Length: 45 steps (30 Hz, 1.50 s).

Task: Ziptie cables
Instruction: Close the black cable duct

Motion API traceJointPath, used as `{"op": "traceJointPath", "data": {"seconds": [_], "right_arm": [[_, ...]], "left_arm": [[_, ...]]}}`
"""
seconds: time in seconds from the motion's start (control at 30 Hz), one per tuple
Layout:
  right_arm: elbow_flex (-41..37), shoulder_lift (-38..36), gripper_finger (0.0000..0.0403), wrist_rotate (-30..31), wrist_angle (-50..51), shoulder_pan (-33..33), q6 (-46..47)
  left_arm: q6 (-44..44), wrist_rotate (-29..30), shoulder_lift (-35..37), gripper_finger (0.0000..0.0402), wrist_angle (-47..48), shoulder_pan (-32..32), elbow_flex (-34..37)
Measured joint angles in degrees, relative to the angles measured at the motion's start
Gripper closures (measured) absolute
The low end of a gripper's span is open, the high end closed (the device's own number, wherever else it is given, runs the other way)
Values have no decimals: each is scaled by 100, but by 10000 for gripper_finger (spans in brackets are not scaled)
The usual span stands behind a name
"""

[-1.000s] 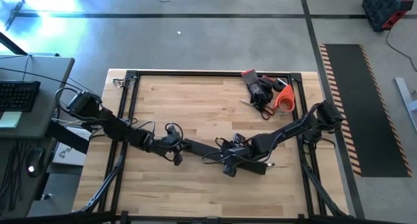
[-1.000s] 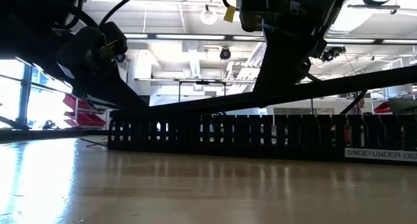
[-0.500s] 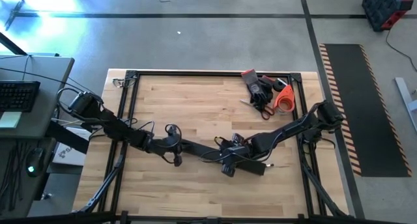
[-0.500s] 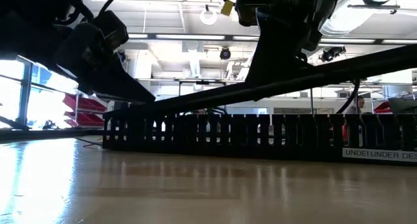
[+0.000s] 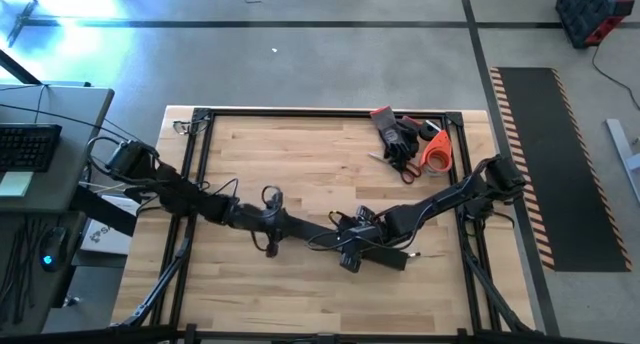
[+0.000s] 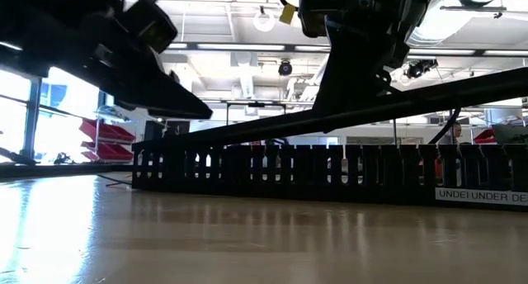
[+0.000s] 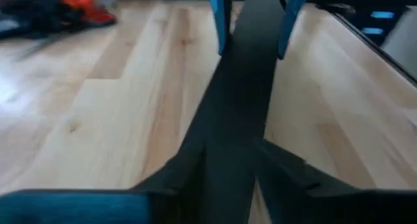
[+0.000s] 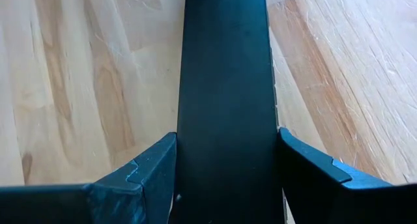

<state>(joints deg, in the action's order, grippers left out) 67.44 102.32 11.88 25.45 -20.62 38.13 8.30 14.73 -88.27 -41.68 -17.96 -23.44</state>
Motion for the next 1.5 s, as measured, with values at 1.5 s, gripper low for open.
{"op": "traceJointPath", "data": {"seconds": [1.5], "right_arm": [[-4,520,199,72,-444,-68,-39]], "left_arm": [[159,-1944,-2058,333,-263,649,-1808]]}}
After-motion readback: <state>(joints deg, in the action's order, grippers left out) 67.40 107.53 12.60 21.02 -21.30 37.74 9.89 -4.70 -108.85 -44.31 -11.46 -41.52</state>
